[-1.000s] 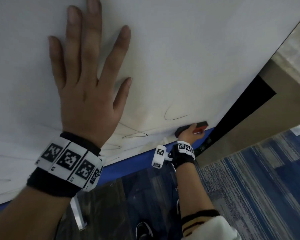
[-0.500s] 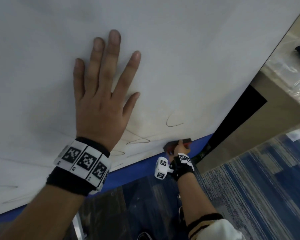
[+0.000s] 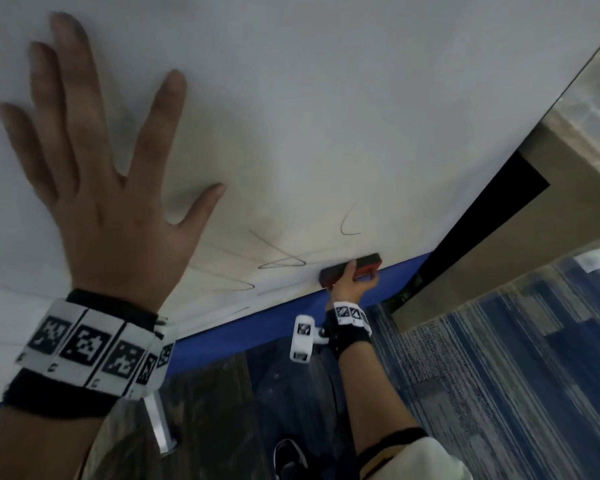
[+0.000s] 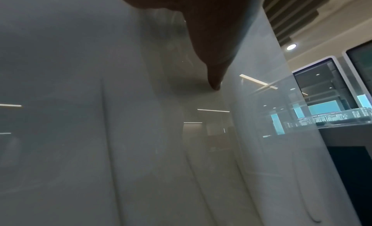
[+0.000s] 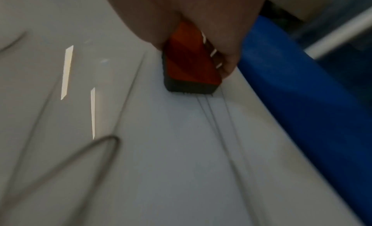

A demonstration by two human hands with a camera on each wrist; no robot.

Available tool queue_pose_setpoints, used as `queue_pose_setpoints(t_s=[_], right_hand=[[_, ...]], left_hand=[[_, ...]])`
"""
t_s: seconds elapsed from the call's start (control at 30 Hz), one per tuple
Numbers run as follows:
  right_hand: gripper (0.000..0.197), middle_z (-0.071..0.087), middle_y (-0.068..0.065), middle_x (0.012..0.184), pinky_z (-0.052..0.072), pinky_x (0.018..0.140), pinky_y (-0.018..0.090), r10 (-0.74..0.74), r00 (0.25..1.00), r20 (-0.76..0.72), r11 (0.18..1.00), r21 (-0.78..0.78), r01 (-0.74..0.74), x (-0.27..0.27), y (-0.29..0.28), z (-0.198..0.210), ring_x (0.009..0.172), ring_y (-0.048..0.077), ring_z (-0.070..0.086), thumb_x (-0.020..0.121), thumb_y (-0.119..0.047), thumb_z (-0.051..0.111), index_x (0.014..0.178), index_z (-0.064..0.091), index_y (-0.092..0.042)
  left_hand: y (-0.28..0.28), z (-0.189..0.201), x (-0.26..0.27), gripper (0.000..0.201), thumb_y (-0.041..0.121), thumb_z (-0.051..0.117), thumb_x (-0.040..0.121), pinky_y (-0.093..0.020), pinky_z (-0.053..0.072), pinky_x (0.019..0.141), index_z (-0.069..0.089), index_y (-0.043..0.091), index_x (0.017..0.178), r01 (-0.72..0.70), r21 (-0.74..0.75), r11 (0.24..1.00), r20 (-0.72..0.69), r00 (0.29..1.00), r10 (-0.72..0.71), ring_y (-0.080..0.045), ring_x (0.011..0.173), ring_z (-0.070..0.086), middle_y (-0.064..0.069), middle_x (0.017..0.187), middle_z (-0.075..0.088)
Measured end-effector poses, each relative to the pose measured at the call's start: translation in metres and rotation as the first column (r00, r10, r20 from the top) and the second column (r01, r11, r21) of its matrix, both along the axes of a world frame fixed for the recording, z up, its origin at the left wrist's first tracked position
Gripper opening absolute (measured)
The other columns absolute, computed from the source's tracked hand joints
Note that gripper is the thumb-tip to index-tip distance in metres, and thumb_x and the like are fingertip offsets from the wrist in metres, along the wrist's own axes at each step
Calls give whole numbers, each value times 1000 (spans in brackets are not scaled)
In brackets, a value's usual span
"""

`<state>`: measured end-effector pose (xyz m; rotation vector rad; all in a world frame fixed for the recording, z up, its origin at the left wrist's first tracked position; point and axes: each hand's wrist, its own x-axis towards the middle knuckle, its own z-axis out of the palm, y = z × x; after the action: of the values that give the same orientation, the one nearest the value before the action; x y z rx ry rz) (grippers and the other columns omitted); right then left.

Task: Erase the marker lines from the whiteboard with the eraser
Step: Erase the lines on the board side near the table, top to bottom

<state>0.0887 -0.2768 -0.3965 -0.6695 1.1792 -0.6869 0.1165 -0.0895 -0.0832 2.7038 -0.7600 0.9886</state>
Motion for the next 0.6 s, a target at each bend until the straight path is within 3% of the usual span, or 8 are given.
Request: queue_pose_setpoints(t_s=[0.07,0.1,0.17,0.23,0.33,0.43,0.5,0.6], right_hand=[[66,50,14,145,47,107,59,-45,997,-60,991,126,52,12,-4,-17,125,34,55,93,-29,70,148,34,-22],[64,50,15,145,46,108,58,-53,996,-70,987,146,63,15,0,0,125,33,55,95,-27,68,147,32,-21],[64,45,13,145,45,111,46,-42,999,8,998,-54,43,17,14,56,126,29,53,100,-21,62,151,23,-23],[62,43,11,145,50,105,36,60,990,124,926,-377,-9,12,32,93,126,24,54,101,-23,60,147,21,-34],[60,43,11,144,51,104,40,145,985,92,818,-571,-67,10,41,94,129,28,51,96,-35,62,143,26,-41],[65,42,15,149,46,110,44,81,996,-42,910,-404,-91,1,38,39,130,32,52,99,-30,60,152,23,-30],[66,42,20,151,42,107,32,95,987,-128,982,-148,-114,-4,38,14,132,36,51,102,-19,58,156,21,-12],[64,43,21,150,40,108,31,71,982,-176,997,-23,-76,4,32,20,132,36,50,104,-18,56,156,21,-6]], left_hand=[[1,-2,4,77,67,52,97,-72,27,113,14,40,158,-3,20,1000,12,1000,3,-52,150,21,-34,160,20],[-1,-3,5,76,66,52,97,-72,27,112,16,37,158,-4,21,1000,24,1000,3,-54,148,22,-35,159,21],[-3,-4,5,75,65,53,98,-73,28,111,20,34,158,-2,17,1000,37,999,2,-54,148,24,-36,158,23],[-1,-4,6,75,64,53,98,-73,28,111,20,33,158,2,22,1000,35,999,-3,-54,148,23,-36,158,22],[0,-5,5,75,63,53,99,-73,26,111,20,33,159,10,24,1000,32,999,-11,-53,149,22,-35,159,21],[0,-7,6,75,60,57,99,-75,25,111,25,28,159,24,28,999,63,998,-26,-54,147,23,-36,158,24],[0,-8,7,76,58,60,98,-75,23,112,27,26,159,21,40,999,83,996,-25,-54,147,23,-37,157,25],[-1,-9,9,77,57,62,98,-74,20,115,29,25,159,18,47,999,92,995,-22,-52,147,21,-37,157,25]])
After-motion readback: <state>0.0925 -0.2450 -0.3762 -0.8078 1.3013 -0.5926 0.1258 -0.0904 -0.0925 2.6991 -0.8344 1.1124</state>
